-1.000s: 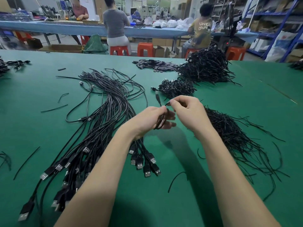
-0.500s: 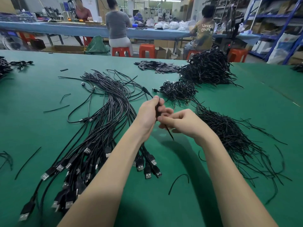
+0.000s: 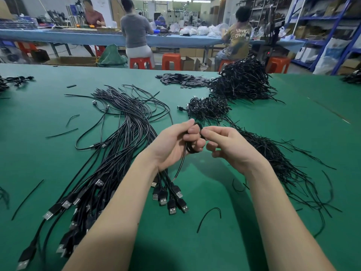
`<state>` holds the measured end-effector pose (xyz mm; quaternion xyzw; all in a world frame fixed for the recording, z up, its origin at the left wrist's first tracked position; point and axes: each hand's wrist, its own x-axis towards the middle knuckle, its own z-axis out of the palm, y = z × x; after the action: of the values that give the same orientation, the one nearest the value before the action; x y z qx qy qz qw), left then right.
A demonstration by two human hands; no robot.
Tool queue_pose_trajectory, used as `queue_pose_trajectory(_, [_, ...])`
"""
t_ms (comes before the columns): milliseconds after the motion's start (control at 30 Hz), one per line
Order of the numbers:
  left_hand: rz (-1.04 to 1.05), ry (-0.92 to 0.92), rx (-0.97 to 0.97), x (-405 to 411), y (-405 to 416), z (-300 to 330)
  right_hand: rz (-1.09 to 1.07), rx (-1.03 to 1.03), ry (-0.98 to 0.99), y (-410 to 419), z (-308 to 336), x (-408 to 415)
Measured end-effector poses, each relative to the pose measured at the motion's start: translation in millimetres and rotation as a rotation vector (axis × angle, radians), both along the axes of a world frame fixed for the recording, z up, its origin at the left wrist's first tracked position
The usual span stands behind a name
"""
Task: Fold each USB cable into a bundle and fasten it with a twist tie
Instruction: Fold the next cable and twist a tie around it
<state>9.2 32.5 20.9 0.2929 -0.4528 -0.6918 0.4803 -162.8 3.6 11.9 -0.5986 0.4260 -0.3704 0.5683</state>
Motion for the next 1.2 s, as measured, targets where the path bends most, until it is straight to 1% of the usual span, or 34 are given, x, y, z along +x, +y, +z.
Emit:
queue_pose_trajectory(67, [0.133,-0.178,-0.097,-3,-5,-4,-0.076,-0.121,0.1,0,2,2])
queue_pose_trajectory(167, [0.357,-0.478,-0.247,-7,-10,-8,-0.167,-0.259,0.141,-2,6,10])
queue_pose_trajectory(233, [0.469,-0.575,-0.29,-9,-11,-12,-0.219,-0.29,0.113,-1,5,15])
queue_pose_trajectory(333, [0.538,-0.663,-0.329,-16,-9,-20,-0.255,-0.234,-0.02,-1,1,18])
queue_pose_trajectory(400, [0.534,-0.714,-0.335,-22,-9,-22,-0.277,-0.222,-0.059,-2,-1,18])
queue_pose_trajectory(567, [0.578,-0.882,-0.419,-22,-15,-27,-0.303,-0.247,-0.099,-4,0,20])
queue_pose_trajectory(600, [0.567,-0.882,-0.413,-20,-17,-28,-0.31,-0.247,-0.105,-3,0,22])
queue_pose_trajectory(633, [0.539,-0.821,-0.393,-18,-17,-29,-0.313,-0.239,-0.122,-3,0,23])
queue_pose_trajectory(700, [0.428,-0.571,-0.32,-19,-16,-29,-0.312,-0.199,-0.186,-2,1,24])
queue_pose_trajectory(733, [0.385,-0.481,-0.299,-19,-16,-30,-0.315,-0.181,-0.209,-2,1,24])
queue_pose_trajectory(767, [0.368,-0.468,-0.306,-19,-16,-31,-0.323,-0.171,-0.217,-1,1,24])
queue_pose_trajectory(800, [0.371,-0.514,-0.325,-19,-16,-32,-0.331,-0.167,-0.215,-1,1,24])
queue_pose_trajectory(867, [0.414,-0.682,-0.356,-17,-16,-33,-0.328,-0.175,-0.199,1,1,23])
queue_pose_trajectory(967, [0.491,-0.89,-0.381,-13,-16,-33,-0.257,-0.177,-0.165,2,3,22])
queue_pose_trajectory(1033, [0.466,-0.959,-0.41,-13,-15,-32,-0.269,-0.161,-0.108,2,3,25])
queue_pose_trajectory(1133, [0.37,-1.062,-0.505,-18,-11,-30,-0.377,-0.206,-0.02,1,0,29])
queue_pose_trajectory(1200, [0.307,-1.05,-0.486,-18,-10,-28,-0.385,-0.206,-0.026,1,-3,29])
